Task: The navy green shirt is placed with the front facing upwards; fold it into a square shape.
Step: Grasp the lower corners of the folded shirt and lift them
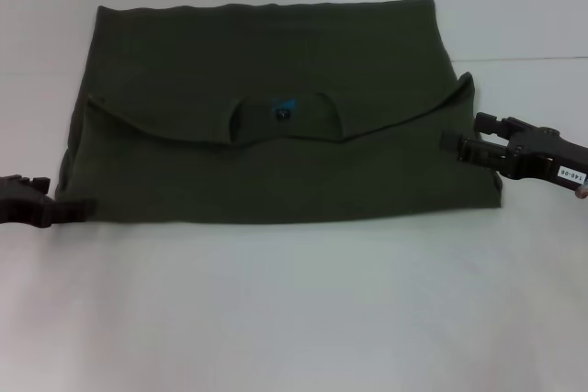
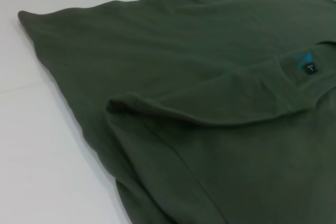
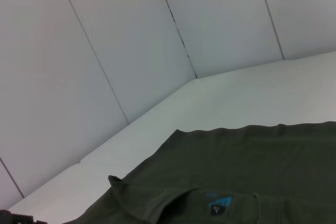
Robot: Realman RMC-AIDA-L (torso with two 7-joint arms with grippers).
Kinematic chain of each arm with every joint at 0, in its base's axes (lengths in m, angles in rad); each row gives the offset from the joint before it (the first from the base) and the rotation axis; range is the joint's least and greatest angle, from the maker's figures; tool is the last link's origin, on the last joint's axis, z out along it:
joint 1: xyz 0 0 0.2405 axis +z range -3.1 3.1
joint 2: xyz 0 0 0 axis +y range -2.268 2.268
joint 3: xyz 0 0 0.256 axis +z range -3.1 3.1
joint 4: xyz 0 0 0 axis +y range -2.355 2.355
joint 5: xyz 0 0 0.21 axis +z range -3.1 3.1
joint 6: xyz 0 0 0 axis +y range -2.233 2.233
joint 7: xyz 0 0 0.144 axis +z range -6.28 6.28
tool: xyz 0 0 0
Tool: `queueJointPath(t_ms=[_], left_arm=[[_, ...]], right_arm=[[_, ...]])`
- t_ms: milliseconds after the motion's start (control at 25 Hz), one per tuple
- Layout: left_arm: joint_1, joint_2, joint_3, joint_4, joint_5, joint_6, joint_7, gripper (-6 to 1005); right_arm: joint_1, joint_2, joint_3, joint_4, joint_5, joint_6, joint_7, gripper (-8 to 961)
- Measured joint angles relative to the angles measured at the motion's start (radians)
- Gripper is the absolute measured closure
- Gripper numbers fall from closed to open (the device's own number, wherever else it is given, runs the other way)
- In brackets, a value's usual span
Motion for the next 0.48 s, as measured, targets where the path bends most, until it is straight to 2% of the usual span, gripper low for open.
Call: queueJointPath(t_ms=[480], left_arm=[[0.003,-0.002,0.005,0.001,0.026,0.006,-0.009,156]], right_arm=[[0.001,0.0,-0.001,-0.004,0.005,0.002,0.01,35]])
